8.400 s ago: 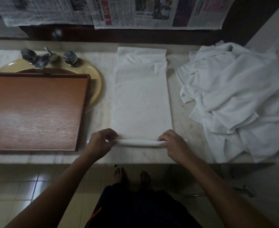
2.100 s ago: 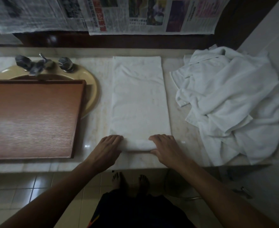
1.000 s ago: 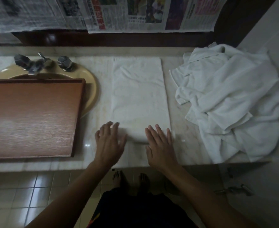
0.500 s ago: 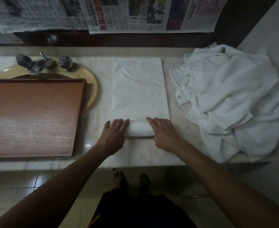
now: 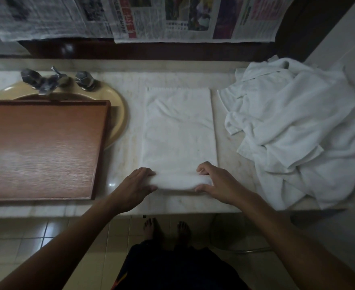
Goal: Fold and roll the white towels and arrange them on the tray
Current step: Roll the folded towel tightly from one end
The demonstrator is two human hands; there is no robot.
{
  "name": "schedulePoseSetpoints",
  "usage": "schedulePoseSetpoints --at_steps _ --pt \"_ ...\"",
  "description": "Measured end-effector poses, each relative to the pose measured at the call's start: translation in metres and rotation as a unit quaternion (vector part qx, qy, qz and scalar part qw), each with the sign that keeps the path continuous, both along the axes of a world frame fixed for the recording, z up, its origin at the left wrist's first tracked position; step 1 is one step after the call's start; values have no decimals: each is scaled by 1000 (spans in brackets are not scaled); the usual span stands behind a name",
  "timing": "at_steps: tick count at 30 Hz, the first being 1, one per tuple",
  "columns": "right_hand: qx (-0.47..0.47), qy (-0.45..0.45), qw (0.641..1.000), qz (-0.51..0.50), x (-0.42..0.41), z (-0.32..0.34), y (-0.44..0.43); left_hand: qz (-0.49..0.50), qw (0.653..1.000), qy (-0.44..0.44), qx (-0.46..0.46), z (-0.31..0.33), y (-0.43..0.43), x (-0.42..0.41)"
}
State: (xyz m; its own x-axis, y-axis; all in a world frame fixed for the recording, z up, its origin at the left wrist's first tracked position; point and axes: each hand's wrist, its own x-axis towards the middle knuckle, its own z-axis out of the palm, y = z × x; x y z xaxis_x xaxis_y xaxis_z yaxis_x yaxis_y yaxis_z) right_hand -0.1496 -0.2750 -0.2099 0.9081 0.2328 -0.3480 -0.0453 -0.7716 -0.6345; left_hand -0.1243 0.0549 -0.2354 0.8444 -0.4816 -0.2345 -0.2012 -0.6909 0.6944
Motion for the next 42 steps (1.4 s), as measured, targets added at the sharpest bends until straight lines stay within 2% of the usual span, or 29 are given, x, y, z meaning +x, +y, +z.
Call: schedulePoseSetpoints --at_steps 6,8,11,13,15,18,20,21,22,24,25,27,30,32,37,42 --pt "6 -12 1000 11 14 3 -2 58 998 35 1 6 -4 13" --pt "-40 -43 998 2 18 0 2 71 997 23 3 8 -9 18" --pt "-116 -156 981 -29 14 -1 17 73 997 14 33 8 -16 25" --pt "-124 -252 959 -30 -2 -5 33 118 992 33 28 9 -22 29" --pt "-143 -300 943 -24 -22 -14 49 180 982 52 15 10 -29 34" --pt "-223 -248 943 1 -39 -23 62 239 968 54 50 11 -35 37" --pt "-256 -217 942 30 -37 -25 60 150 974 -73 150 4 -35 33" --pt "-262 -211 941 40 -34 -27 59 124 964 -120 202 0 -35 31" --pt "-266 -209 940 45 -30 -27 57 137 955 -134 226 2 -39 26" --pt "-270 -199 941 50 -20 -26 54 162 954 -168 188 11 -53 15" --pt "-273 -192 941 55 -15 -25 53 133 958 -189 169 15 -62 7" --pt "-283 -179 940 69 -6 -22 50 14 950 -233 210 14 -73 -5" --pt "-296 -160 939 73 11 -17 50 -47 933 -239 264 4 -68 4" --pt "-297 -150 940 71 24 -14 50 -62 937 -219 264 2 -64 20" --pt "-281 -134 946 91 42 -6 41 -96 952 -185 223 9 -46 55" --pt "-224 -101 964 103 27 -1 30 -123 966 -154 168 15 -29 39"
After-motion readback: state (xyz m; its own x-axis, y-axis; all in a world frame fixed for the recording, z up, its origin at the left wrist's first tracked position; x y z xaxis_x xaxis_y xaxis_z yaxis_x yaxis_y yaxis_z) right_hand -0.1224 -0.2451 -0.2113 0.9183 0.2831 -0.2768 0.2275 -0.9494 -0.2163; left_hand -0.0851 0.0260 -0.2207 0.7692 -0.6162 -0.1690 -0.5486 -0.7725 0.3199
